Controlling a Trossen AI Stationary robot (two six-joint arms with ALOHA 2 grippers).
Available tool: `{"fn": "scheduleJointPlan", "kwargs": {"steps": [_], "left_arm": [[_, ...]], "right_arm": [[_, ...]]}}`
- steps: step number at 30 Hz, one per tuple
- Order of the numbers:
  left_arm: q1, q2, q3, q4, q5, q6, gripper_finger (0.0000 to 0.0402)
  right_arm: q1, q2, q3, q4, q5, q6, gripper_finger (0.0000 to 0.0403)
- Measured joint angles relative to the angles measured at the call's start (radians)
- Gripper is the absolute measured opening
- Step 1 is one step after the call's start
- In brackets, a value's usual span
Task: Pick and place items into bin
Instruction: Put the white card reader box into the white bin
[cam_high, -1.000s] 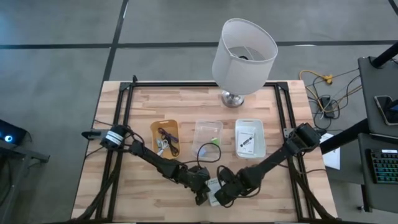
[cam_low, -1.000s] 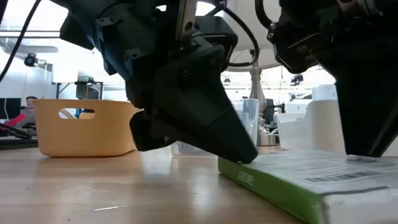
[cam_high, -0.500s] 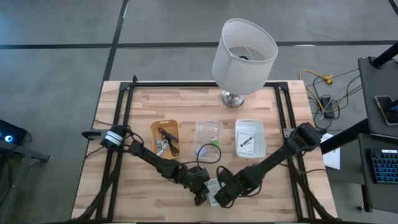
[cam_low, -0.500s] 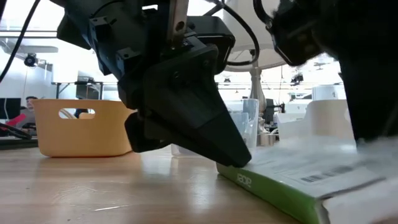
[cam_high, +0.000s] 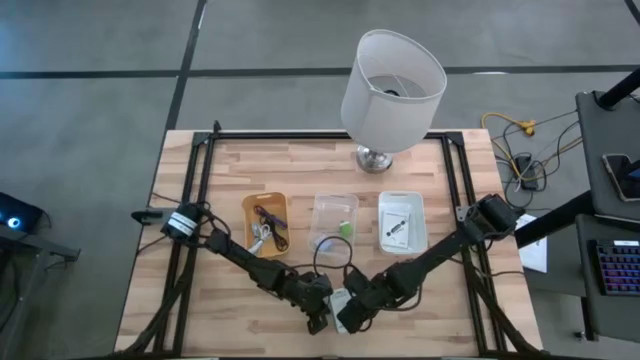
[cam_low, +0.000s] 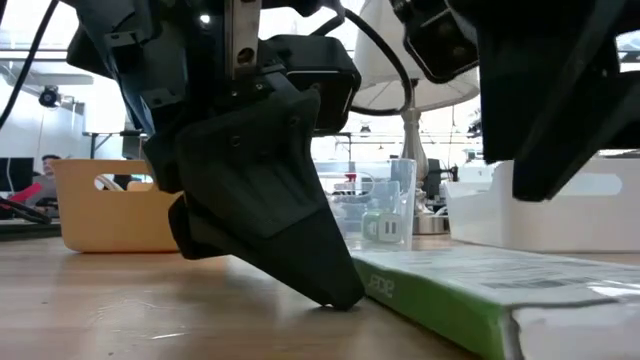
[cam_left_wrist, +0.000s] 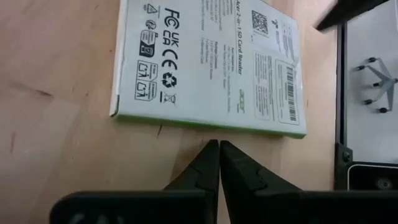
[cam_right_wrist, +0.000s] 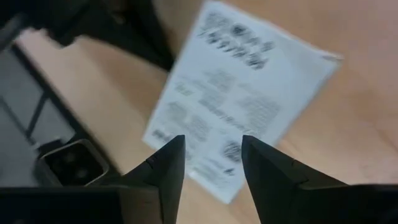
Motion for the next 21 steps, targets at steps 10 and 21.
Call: {"fn": "scheduleJointPlan", "kwargs": {"steps": [10, 21], "left_arm": [[-0.01, -0.061, 0.002, 0.004, -0.117, 0.057, 0.0], [0.004, -0.033, 0.003, 0.026, -0.117, 0.065, 0.0]], "right_arm": [[0.0, -0.007, 0.0, -0.072, 0.057, 0.02, 0.0158], [0.003, -0.007, -0.005, -0.093, 0.045, 0.033, 0.0154]]}}
